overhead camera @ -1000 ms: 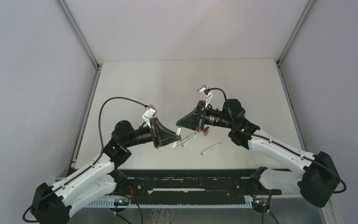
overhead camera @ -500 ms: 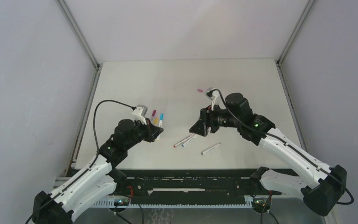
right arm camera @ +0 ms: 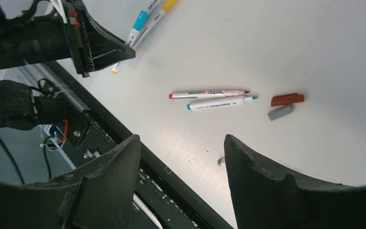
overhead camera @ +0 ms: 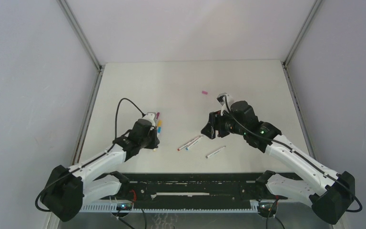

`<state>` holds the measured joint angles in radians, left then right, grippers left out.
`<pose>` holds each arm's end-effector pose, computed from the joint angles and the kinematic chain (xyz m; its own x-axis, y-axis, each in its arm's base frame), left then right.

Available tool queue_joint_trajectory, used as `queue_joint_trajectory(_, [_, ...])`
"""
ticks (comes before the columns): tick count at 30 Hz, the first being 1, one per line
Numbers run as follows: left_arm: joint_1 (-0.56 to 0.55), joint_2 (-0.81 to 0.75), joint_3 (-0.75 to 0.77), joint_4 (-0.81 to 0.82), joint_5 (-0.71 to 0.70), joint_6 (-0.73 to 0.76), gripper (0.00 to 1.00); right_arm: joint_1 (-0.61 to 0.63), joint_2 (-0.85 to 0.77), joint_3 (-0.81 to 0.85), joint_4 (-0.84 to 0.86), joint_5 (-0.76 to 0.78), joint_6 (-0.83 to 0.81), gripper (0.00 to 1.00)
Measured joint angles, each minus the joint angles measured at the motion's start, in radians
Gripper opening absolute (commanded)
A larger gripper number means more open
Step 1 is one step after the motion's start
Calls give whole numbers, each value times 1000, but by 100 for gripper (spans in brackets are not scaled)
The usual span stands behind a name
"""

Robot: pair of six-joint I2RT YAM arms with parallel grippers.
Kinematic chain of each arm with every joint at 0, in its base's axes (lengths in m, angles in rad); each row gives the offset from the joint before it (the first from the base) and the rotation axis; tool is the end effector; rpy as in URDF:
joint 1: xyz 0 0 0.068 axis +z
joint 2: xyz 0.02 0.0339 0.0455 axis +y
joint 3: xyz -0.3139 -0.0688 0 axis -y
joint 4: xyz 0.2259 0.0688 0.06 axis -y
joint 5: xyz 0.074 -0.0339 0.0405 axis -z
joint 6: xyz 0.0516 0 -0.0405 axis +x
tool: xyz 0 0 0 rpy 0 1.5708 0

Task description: Insert the pens into the pen caps

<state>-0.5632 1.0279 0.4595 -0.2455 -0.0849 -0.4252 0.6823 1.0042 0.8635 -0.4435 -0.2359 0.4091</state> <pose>0.1432 -0.0853 0.2201 -0.7591 -0.0068 -0.6510 0.1862 0.9559 -0.2271 0.1377 0.1274 0.3376 -0.6968 -0.0678 -0.7140 -0.5311 0.7179 0.4501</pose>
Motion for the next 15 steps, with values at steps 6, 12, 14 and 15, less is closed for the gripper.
queue_joint_trajectory(6, [0, 69, 22, 6, -10, 19, 13, 0, -2, -35, -3, 44, 17, 63])
queue_joint_trajectory(12, [0, 137, 27, 13, -24, 27, 27, 0, -2, -38, -2, 53, 22, 62])
queue_joint_trajectory(14, [0, 154, 34, 11, -29, 27, 33, 0, -2, -38, -2, 55, 23, 62])
queue_joint_trajectory(15, [0, 162, 39, 11, -35, 27, 35, 0, -2, -38, -2, 56, 24, 62])
